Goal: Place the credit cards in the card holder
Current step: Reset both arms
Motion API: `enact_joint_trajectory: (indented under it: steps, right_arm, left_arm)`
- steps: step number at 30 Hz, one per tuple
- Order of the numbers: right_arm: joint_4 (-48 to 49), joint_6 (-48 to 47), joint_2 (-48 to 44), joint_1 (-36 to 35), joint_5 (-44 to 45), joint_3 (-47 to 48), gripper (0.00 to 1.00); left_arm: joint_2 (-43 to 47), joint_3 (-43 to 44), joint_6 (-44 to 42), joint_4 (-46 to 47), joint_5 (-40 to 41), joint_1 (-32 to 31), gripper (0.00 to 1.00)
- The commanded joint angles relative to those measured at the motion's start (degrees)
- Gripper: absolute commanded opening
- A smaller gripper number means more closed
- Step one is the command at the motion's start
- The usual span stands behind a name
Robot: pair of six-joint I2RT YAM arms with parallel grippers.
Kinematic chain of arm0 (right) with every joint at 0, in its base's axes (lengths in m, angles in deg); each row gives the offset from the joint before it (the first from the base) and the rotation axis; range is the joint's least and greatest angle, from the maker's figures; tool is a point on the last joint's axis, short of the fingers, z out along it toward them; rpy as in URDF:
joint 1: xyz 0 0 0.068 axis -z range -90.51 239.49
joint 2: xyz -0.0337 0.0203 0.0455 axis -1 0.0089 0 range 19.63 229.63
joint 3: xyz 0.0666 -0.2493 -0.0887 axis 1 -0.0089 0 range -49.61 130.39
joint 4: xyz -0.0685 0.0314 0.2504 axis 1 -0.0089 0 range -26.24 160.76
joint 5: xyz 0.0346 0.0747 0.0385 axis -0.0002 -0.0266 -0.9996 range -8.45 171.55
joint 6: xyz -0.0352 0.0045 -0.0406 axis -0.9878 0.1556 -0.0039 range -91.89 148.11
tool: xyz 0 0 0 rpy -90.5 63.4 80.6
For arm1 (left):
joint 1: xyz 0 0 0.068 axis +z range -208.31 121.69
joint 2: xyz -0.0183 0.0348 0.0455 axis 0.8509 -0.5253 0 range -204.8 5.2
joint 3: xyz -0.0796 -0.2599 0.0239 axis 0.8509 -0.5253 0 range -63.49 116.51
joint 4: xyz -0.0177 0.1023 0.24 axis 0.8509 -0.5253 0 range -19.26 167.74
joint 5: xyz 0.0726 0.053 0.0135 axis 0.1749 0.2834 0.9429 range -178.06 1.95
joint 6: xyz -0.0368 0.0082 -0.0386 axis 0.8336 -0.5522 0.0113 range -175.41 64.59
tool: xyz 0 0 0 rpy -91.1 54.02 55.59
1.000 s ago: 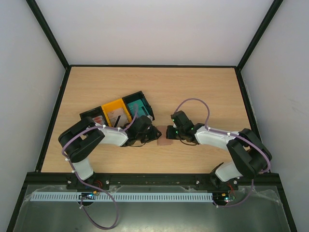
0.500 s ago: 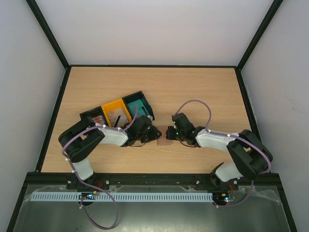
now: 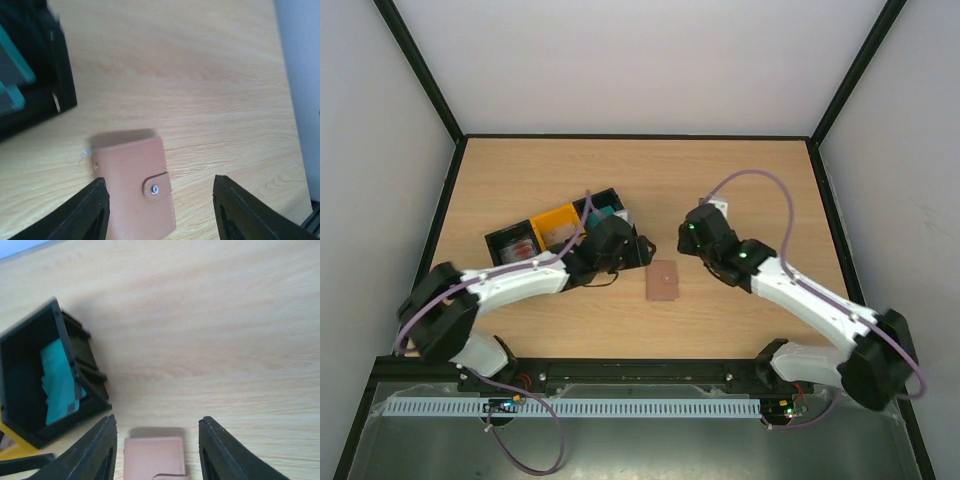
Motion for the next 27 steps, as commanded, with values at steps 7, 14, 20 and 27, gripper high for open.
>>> enact_joint_trajectory:
  steps: [7, 14, 20, 27]
  right_arm:
    - [-17.16, -2.62, -25.55, -0.21, 17.93, 7.44, 0.61]
    - [-22.6, -2.62, -38.21, -0.21, 25.13, 11.06, 0.99]
    - [-25.95, -0.65, -44.41, -0.22, 28.55, 12.56, 0.98]
    - [-28.02, 1.3, -49.6, -0.16, 31.69, 13.1, 0.98]
  left_arm:
    - [28.68, 2.59, -12.53, -18.76, 15.85, -0.18, 1.0]
    - [46.27, 4.73, -15.73, -26.72, 27.83, -0.15, 1.0]
    - [57.1, 6.43, -17.17, -33.94, 34.62, -0.16, 1.0]
    - [63.93, 10.07, -17.99, -39.6, 36.55, -0.15, 1.0]
